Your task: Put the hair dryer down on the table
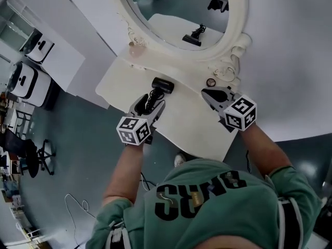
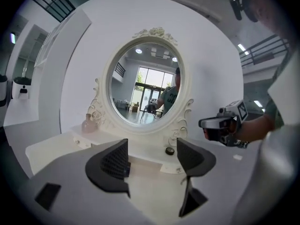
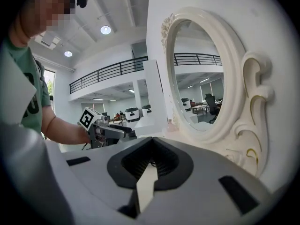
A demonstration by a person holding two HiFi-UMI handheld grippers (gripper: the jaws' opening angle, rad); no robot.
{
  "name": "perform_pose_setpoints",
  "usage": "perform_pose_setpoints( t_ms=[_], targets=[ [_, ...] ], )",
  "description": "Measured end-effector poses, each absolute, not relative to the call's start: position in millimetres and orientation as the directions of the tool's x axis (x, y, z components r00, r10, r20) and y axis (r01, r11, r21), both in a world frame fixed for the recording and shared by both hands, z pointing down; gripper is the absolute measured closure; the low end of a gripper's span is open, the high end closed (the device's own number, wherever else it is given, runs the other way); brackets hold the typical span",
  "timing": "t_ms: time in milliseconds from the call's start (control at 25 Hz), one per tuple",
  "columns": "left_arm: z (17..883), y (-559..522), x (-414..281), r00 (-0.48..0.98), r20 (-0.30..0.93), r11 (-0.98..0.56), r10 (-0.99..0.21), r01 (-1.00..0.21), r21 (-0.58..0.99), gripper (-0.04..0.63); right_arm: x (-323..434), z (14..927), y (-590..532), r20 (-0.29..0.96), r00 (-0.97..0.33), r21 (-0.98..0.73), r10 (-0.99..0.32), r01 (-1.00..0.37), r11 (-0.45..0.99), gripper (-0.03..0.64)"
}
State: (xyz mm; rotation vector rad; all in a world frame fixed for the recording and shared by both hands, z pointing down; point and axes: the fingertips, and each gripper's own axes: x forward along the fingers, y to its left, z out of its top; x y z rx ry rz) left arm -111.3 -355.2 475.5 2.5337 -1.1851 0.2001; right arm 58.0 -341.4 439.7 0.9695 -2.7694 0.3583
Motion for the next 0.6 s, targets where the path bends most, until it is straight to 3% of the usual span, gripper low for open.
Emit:
perform_pose_setpoints(
  t_ms=[120,600],
  targets=[
    [451.2,-333.3,-101.6,0.665,0.203,-0.622,-0.719,-0.745,0.239,0.341,63.6,421.9,-331.9,0.236,-0.772,-0.164,-0.591,-0.631,0.758,0.623],
    [392.1,-285.4,-89.6,0.689,0.032,-0.661,-0.724,-0.707,0.253,0.531,85.4,384.1,-309.6,0.192,-0.766,-0.164,-0.614,-0.642,0.749,0.623]
  ],
)
